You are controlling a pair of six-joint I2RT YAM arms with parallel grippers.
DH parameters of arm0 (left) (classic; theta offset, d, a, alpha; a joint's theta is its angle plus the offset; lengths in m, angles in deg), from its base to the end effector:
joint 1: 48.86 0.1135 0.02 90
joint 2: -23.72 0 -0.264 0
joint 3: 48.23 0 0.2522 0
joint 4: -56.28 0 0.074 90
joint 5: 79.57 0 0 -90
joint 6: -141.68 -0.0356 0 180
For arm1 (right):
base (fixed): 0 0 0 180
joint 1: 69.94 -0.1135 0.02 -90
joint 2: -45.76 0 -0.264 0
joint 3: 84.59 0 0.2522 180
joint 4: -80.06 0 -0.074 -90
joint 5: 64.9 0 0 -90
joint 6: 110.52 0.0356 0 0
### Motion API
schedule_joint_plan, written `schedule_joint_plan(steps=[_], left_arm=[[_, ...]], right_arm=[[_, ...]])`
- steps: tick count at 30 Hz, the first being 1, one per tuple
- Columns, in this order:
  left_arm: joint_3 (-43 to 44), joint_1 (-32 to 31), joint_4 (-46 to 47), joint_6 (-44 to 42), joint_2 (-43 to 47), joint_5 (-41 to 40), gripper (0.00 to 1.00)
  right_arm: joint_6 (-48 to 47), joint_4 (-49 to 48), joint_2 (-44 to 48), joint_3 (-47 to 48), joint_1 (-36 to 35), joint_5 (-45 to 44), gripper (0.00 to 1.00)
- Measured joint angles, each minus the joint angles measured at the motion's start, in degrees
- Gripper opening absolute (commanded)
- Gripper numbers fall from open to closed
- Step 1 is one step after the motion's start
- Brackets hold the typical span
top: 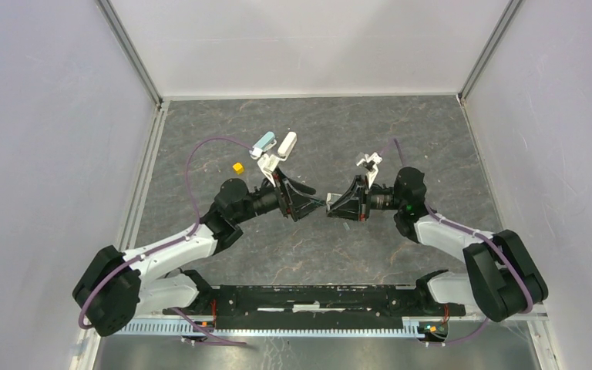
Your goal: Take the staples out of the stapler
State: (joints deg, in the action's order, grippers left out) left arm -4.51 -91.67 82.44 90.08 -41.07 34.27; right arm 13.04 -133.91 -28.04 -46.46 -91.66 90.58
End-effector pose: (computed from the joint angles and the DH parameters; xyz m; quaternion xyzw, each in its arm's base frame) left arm 0.1729 -0.1798 0.2711 0.1777 0.6541 -0.5757 0.4573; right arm 0.2109 0.1189 0.2173 -0.3125 0.6392 0.6156 0.3390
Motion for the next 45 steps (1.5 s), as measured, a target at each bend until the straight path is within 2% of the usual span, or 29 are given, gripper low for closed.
schedule_joint_plan(steps=[12, 16, 23, 28, 36, 42, 45], left_arm=[[5.7, 0.3, -13.6, -9.7, -1.8, 9.7, 0.76], [6.1, 0.3, -14.9, -10.0, -3.1, 11.3, 0.65], [6.2, 0.4, -17.2, -10.9, -6.2, 12.4, 0.61], [6.9, 0.7, -17.5, -11.3, -7.6, 12.6, 0.5], [7.0, 0.7, -17.2, -11.3, -9.1, 13.9, 0.4], [7.0, 0.8, -17.1, -11.3, -9.3, 14.2, 0.19], [7.0, 1.0, -17.1, -11.4, -9.4, 14.4, 0.13]], right_arm=[[-16.0, 18.0, 0.9, 5.1, -4.1, -1.2, 0.12], [-18.5, 20.9, 0.9, 5.4, -4.5, -1.3, 0.12], [-20.5, 23.2, 0.9, 5.6, -4.9, -1.4, 0.12], [-21.1, 23.5, 0.9, 5.7, -5.1, -1.3, 0.12], [-21.4, 23.7, 0.9, 5.8, -5.2, -1.3, 0.12], [-21.4, 24.1, 0.9, 5.8, -5.2, -1.1, 0.12], [-21.4, 24.4, 0.9, 5.9, -5.2, -1.2, 0.12]])
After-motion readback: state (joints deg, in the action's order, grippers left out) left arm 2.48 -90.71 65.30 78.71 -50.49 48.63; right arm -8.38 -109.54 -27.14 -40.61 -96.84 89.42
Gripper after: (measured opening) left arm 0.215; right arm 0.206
